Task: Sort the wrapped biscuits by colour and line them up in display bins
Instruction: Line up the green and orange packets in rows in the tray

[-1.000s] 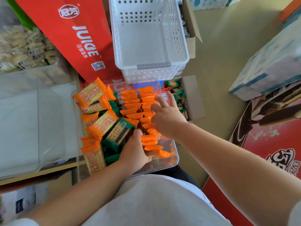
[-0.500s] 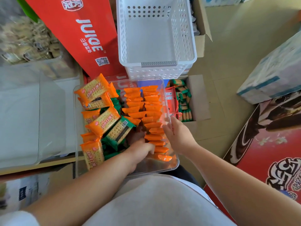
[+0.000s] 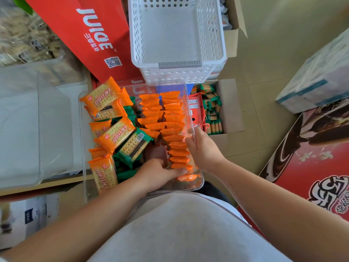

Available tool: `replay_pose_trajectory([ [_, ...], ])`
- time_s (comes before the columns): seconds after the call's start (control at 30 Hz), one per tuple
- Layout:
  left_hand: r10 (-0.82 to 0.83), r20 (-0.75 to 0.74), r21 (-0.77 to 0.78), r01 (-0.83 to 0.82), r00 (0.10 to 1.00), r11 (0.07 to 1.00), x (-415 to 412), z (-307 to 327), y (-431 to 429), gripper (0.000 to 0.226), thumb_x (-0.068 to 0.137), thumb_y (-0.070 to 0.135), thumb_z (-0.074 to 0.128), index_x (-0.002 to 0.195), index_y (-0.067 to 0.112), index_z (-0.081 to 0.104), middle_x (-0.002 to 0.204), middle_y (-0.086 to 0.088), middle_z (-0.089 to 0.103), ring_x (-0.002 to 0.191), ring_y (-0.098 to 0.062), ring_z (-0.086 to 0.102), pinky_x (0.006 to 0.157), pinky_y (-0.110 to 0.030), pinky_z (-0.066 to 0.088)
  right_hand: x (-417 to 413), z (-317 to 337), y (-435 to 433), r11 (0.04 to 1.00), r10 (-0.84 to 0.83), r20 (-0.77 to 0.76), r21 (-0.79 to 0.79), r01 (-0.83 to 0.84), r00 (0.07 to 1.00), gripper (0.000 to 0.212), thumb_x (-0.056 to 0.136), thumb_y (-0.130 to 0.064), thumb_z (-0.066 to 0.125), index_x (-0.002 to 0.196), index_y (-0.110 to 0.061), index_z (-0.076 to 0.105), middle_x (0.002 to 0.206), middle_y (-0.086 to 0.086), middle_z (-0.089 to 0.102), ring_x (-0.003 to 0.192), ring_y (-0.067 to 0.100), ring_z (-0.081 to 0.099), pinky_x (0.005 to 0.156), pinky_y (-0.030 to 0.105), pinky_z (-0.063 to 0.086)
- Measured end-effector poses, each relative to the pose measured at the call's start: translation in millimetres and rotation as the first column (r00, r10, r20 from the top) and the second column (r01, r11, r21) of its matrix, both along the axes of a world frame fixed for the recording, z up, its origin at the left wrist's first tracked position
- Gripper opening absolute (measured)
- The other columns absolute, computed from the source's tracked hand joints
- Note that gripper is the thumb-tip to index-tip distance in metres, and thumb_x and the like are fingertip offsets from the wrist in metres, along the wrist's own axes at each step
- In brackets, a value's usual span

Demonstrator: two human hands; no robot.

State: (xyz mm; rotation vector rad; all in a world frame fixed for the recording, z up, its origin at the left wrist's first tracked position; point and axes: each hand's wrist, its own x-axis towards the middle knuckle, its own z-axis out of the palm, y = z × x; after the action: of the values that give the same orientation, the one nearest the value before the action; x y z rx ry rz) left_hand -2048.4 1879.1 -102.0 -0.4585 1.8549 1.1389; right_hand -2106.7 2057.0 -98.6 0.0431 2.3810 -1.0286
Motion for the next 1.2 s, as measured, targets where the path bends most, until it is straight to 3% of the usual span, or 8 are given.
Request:
replay_pose_trajectory([
  [0.1, -0.050, -0.051, -0.078, 0.046, 0.997, 0.996, 1, -5, -1, 0.075, 0.045, 0.080, 0.077, 0.101, 0.030, 0.077, 0.094, 0.012, 0.076, 0.094, -0.011, 0.070, 0.092, -0.041, 0.056, 0, 0, 1, 1.000, 0.006, -0.001, -0.002, -0.006, 1.000, 0.015, 0.106, -0.036, 0.041, 0.113, -0.023, 0.044, 0.116, 0.002, 0.060, 0.095, 0.019, 0.060, 0.075, 0.035, 0.049],
  [0.2, -0.058, -0.099, -0.103, 0.047, 0.993, 0.994, -1, -3, -3, 0.060, 0.060, 0.060, 0.084, 0.110, 0.028, 0.073, 0.105, 0.012, 0.073, 0.101, -0.011, 0.066, 0.097, -0.039, 0.053, 0, 1, 0, 1.000, 0.012, -0.003, 0.016, -0.012, 1.000, 0.013, 0.106, -0.036, 0.040, 0.110, -0.023, 0.043, 0.113, 0.002, 0.059, 0.093, 0.018, 0.058, 0.072, 0.032, 0.045],
  [0.4, -0.130, -0.111, -0.053, 0.125, 0.985, 0.991, 6, 0, -1, 0.076, 0.051, 0.075, 0.076, 0.113, 0.031, 0.070, 0.101, 0.015, 0.074, 0.097, -0.006, 0.068, 0.092, -0.038, 0.055, 2, 2, -1, 0.999, 0.012, -0.013, 0.037, -0.011, 1.000, 0.013, 0.106, -0.034, 0.041, 0.106, -0.021, 0.043, 0.107, 0.002, 0.059, 0.087, 0.018, 0.056, 0.070, 0.033, 0.043],
  [0.7, 0.142, 0.052, 0.171, -0.149, 0.988, 0.974, 0, -23, -3, 0.077, 0.058, 0.047, 0.094, 0.126, 0.031, 0.063, 0.118, 0.012, 0.072, 0.113, -0.012, 0.065, 0.101, -0.044, 0.052, 5, 2, -2, 0.999, -0.037, -0.065, 0.032, 0.039, 0.997, 0.024, 0.105, -0.029, 0.044, 0.082, -0.024, 0.038, 0.081, -0.006, 0.049, 0.068, 0.010, 0.046, 0.057, 0.030, 0.033],
  [0.8, 0.159, 0.005, 0.238, -0.156, 0.987, 0.959, -1, -21, 6, 0.053, 0.075, 0.009, 0.088, 0.119, 0.025, 0.063, 0.113, 0.006, 0.073, 0.109, -0.011, 0.068, 0.099, -0.036, 0.052, 8, 4, -5, 0.997, -0.074, -0.095, 0.028, 0.077, 0.993, 0.028, 0.105, -0.028, 0.044, 0.077, -0.025, 0.039, 0.081, -0.007, 0.049, 0.069, 0.008, 0.046, 0.058, 0.029, 0.032],
  [0.97, 0.156, -0.185, 0.176, -0.124, 0.970, 0.977, -6, -21, 24, 0.048, 0.055, 0.018, 0.084, 0.095, 0.029, 0.060, 0.110, -0.018, 0.071, 0.107, -0.034, 0.067, 0.096, -0.054, 0.053, 8, 3, -13, 0.994, -0.102, -0.135, 0.012, 0.105, 0.986, 0.034, 0.103, -0.026, 0.045, 0.070, -0.024, 0.037, 0.080, -0.005, 0.046, 0.068, 0.010, 0.044, 0.058, 0.031, 0.031],
  [1.1, 0.181, -0.025, 0.162, -0.175, 0.983, 0.971, -6, -27, 10, 0.086, 0.046, 0.026, 0.090, 0.125, 0.021, 0.058, 0.117, -0.008, 0.070, 0.104, -0.024, 0.070, 0.089, -0.043, 0.060, 8, 2, -19, 0.996, -0.094, -0.111, -0.011, 0.093, 0.989, 0.033, 0.103, -0.027, 0.048, 0.073, -0.012, 0.046, 0.085, 0.001, 0.051, 0.073, 0.018, 0.051, 0.062, 0.036, 0.040],
  [1.2, 0.285, 0.053, 0.235, -0.290, 0.957, 0.928, -7, -25, -2, 0.061, 0.064, 0.013, 0.089, 0.116, 0.028, 0.062, 0.106, 0.005, 0.070, 0.096, -0.014, 0.070, 0.084, -0.036, 0.058, 6, 5, -20, 0.997, -0.079, -0.113, -0.032, 0.076, 0.990, 0.035, 0.104, -0.027, 0.049, 0.071, -0.013, 0.045, 0.083, -0.001, 0.048, 0.073, 0.021, 0.050, 0.064, 0.037, 0.040],
])
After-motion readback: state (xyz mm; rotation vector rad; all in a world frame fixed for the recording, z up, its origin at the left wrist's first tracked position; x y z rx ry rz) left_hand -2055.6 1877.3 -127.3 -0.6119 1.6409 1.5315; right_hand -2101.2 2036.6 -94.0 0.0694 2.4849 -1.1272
